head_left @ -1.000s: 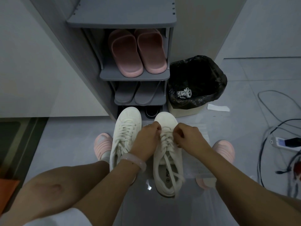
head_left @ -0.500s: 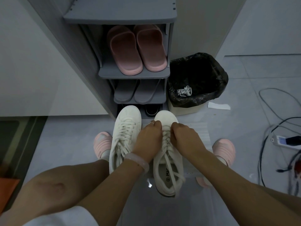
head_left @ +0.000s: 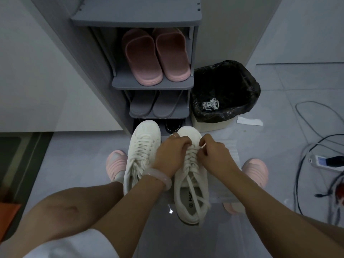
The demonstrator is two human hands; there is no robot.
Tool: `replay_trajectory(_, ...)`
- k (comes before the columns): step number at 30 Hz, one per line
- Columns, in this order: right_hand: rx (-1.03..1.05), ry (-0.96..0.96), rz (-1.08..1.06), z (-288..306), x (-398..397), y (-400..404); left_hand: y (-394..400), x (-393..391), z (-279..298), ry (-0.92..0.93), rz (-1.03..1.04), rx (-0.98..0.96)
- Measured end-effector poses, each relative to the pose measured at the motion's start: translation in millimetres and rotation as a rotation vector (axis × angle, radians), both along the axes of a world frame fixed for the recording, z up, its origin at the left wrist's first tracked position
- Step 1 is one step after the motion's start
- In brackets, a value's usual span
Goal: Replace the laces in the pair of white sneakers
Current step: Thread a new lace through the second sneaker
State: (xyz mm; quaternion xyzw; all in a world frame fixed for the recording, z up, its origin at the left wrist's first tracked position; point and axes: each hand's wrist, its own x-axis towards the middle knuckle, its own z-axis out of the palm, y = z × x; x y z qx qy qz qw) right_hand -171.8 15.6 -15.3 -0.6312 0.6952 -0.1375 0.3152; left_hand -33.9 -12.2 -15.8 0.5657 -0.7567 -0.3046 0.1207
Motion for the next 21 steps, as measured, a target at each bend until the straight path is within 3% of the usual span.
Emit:
replay_trajectory(6,-0.002,0.019,0.016,-5,-1,4,-10,-11,0,-0.13,-0.075,0.075)
replay_trajectory(12,-0.059,0.041,0.023,-8,0,5,2,-16,2,-0.207,-0.07,-0.076)
replay_trajectory(21,-0.044,-0.017,0.016,-9,-1,8,3,-13,0,-0.234,-0.066,-0.123)
